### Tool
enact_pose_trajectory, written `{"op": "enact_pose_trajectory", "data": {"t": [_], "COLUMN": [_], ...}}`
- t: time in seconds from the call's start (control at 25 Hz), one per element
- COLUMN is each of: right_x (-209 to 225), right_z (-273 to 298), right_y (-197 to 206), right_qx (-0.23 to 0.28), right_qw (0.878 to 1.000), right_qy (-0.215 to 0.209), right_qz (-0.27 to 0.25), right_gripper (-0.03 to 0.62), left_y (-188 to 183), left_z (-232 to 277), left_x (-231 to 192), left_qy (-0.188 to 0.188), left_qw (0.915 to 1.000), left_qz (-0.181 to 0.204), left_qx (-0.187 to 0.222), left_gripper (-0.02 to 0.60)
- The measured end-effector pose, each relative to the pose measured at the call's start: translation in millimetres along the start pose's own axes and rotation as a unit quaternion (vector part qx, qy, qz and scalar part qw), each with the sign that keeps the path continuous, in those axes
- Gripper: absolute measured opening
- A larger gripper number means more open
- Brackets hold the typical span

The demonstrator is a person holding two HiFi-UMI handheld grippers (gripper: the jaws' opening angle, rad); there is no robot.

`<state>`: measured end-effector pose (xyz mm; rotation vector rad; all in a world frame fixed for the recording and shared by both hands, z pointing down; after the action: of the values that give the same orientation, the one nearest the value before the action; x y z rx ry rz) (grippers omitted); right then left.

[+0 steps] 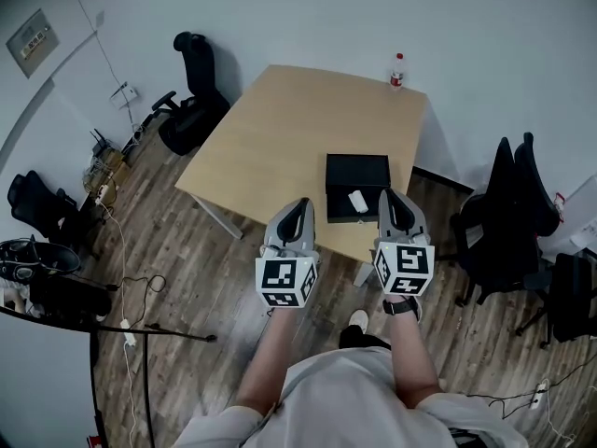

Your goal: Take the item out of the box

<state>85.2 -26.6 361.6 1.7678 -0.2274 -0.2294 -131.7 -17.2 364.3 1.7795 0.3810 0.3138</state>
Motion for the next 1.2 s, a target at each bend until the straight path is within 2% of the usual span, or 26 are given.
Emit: {"op": "enact_pose_trajectory", "data": {"t": [0.36,0.56,0.84,1.08,1.2], "right_x": [31.7,55.5,59.5,76.7,82.8], "right_z": [54.2,79.9,114.0,159.0,172.2], "right_y": [12.7,33.2,75.7,103.0,121.5], "right_qx": [-0.014,-0.034,-0.091,-0.122,-0.155], "right_qw": [0.999,0.997,0.993,0.99,0.986], "right_qy": [-0.043,-0.069,-0.068,-0.064,-0.061], "right_qz": [-0.024,-0.025,-0.004,-0.02,-0.002], "right_gripper": [0.014,0.014,0.014,0.014,0.014], "left_y": [26.2,47.6,82.1,123.4,142.2], "left_z": [87.5,127.5,167.0,214.3,228.5], "left_x": [-2.2,2.7,-25.6,-47.8,-55.7], "left_qy": [0.008,0.008,0.019,0.034,0.042], "left_qw": [0.9998,0.9996,0.9986,0.9965,0.995], "left_qz": [-0.019,-0.027,-0.039,-0.051,-0.056], "left_qx": [-0.005,-0.004,-0.029,-0.056,-0.071], "left_gripper": [0.008,0.008,0.008,0.008,0.008]}}
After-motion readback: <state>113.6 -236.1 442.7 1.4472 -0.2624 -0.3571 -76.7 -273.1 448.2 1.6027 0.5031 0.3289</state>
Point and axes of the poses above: the fingertips, and each gripper's own axes: z forward along the fingers, x to its right, y out of its underside, the point moved 9 cm from there along -z, backward along the fingers, and after that the axes turned 12 degrees about x, right-handed, at the moved point
